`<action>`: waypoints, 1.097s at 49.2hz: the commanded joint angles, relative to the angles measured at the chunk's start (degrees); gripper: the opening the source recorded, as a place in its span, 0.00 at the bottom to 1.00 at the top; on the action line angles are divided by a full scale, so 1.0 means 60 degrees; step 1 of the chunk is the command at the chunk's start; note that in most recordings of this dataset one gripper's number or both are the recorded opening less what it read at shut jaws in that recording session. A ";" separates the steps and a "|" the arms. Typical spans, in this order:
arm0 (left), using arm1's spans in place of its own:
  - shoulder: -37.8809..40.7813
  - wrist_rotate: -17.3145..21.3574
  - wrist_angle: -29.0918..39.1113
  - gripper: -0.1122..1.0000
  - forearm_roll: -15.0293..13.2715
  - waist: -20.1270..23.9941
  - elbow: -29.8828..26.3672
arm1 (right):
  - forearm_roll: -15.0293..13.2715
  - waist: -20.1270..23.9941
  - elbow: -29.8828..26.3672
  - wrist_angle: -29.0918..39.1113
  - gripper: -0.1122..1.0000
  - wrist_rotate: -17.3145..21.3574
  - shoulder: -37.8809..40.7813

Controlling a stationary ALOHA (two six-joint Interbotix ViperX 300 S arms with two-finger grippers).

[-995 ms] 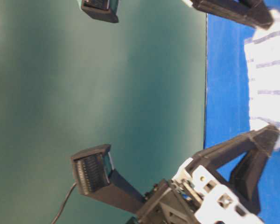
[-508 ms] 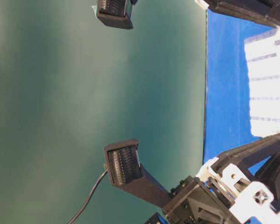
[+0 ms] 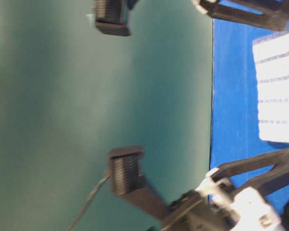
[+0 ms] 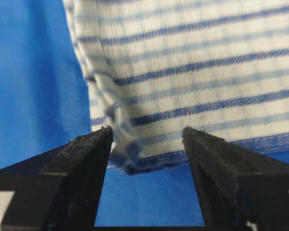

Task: Fold the blue towel.

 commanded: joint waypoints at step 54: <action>-0.9976 0.0571 -0.1348 0.73 0.0029 0.0952 0.5596 | -0.1860 -0.0220 0.3457 0.0864 0.67 -0.0044 -0.9390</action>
